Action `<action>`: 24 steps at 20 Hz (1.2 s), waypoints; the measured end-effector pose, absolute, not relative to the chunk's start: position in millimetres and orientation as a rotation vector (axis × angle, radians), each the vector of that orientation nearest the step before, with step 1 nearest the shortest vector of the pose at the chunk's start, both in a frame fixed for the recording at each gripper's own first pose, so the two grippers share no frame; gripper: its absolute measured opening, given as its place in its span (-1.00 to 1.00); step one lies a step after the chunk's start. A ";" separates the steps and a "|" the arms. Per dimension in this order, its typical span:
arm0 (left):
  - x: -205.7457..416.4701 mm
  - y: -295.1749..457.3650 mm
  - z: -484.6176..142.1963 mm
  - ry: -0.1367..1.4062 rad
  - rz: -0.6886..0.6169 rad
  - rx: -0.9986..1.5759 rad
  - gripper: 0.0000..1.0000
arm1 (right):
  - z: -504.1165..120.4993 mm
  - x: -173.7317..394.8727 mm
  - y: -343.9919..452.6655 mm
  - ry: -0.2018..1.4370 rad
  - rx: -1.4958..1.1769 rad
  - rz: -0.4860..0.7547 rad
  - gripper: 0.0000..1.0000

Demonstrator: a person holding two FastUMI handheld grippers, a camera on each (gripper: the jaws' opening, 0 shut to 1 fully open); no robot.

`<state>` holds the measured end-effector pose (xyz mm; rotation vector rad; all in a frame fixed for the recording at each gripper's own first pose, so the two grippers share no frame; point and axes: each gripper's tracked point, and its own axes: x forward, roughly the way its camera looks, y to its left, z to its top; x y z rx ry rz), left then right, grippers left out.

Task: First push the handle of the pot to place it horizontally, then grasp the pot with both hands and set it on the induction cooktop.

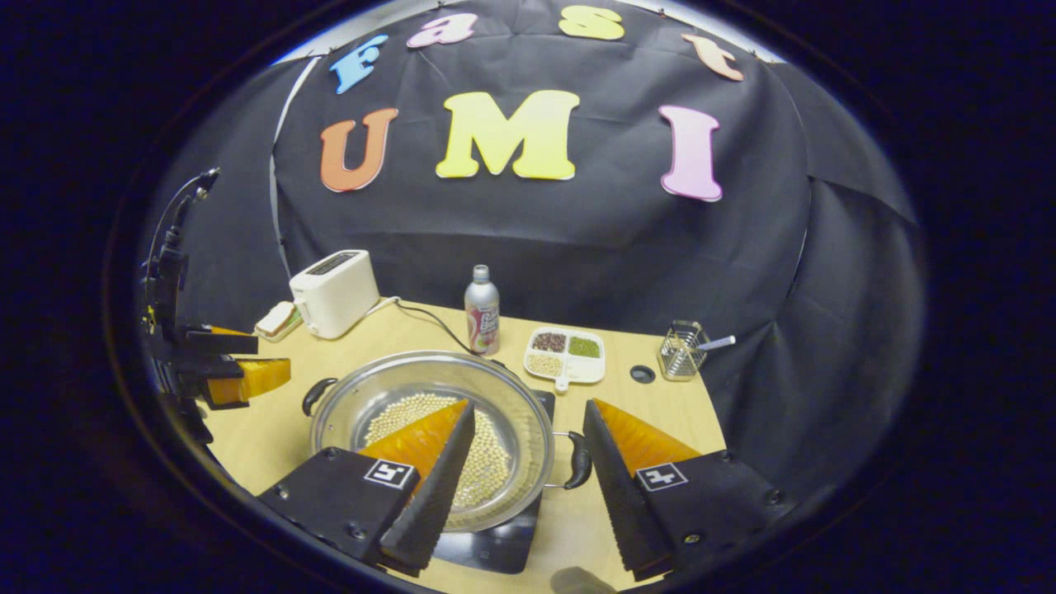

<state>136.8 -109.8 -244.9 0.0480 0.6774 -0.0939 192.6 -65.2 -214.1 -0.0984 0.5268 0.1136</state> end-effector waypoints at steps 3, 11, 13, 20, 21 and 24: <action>129.1 -108.2 -216.2 0.600 -0.117 0.043 0.95 | -184.9 178.1 -43.8 0.474 -0.125 0.126 0.68; 95.5 -85.7 -93.8 0.314 -0.156 0.021 0.95 | -85.4 117.4 6.9 0.287 -0.123 0.146 0.89; 85.5 -73.8 -65.3 0.263 -0.153 0.001 0.94 | -52.5 101.5 15.2 0.235 -0.124 0.136 1.00; 36.1 -35.7 20.1 0.071 -0.163 -0.040 0.94 | 26.4 41.2 41.6 0.076 -0.061 0.118 1.00; 28.5 -29.0 26.3 0.056 -0.158 -0.043 0.93 | 35.1 33.6 43.8 0.060 -0.042 0.113 1.00; 10.3 -13.2 40.4 0.032 -0.140 -0.076 0.93 | 57.1 12.8 39.9 0.009 -0.004 0.084 1.00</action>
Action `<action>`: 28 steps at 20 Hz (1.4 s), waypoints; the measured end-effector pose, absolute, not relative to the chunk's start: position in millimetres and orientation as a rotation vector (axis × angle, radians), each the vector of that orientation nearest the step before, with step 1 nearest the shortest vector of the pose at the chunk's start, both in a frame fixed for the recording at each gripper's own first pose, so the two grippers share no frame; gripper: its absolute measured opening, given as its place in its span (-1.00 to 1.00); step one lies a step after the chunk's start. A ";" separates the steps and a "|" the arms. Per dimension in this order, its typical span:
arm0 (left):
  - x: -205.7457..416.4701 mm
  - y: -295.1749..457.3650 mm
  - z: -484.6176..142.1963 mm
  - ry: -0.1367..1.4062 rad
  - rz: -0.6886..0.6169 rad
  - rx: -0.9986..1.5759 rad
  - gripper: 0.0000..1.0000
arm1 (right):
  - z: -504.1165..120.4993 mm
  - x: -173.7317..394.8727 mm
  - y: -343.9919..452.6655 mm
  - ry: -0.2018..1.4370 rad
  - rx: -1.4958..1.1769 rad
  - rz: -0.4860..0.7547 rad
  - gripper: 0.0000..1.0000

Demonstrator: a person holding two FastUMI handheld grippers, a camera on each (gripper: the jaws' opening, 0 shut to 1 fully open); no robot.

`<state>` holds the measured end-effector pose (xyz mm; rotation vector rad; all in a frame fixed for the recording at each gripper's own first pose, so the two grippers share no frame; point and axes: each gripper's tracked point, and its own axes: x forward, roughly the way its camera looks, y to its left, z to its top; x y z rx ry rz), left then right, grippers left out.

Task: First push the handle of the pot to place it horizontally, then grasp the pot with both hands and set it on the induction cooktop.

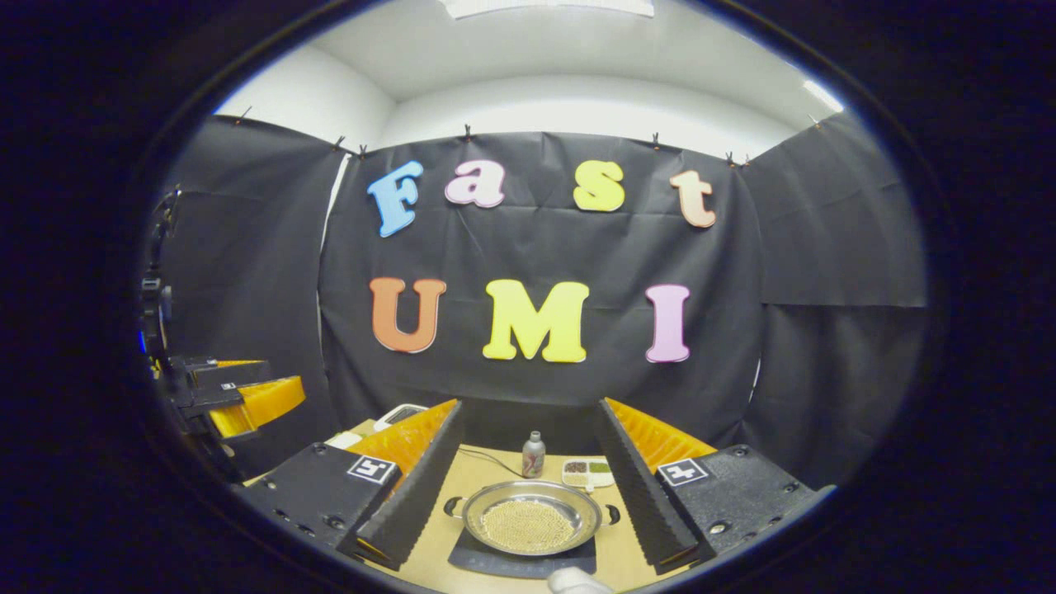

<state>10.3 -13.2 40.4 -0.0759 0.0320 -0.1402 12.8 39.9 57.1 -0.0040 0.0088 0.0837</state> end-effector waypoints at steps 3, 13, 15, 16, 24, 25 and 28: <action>-3.6 -2.3 47.2 0.022 -0.122 -0.088 0.92 | 65.8 -4.2 32.2 -0.015 0.038 0.060 1.00; -24.4 -20.6 59.5 0.003 -0.075 -0.078 0.94 | 57.8 -28.6 -35.4 -0.012 0.076 -0.011 1.00; -26.0 -33.6 61.7 -0.004 -0.088 -0.065 0.94 | 60.6 -29.9 -43.9 -0.023 0.067 -0.015 0.97; -25.5 -37.8 61.7 -0.002 -0.086 -0.058 0.94 | 59.6 -29.2 -49.1 -0.020 0.066 -0.017 0.97; -25.9 -69.6 66.5 0.004 -0.072 -0.061 0.94 | 58.6 -27.2 -73.7 0.006 0.049 0.012 0.97; -26.2 -71.8 67.2 0.003 -0.069 -0.058 0.94 | 59.0 -26.4 -75.1 0.006 0.048 0.016 0.97; -26.4 -78.4 67.5 0.009 -0.063 -0.069 0.76 | 60.0 -24.8 -80.8 0.008 0.047 0.029 0.97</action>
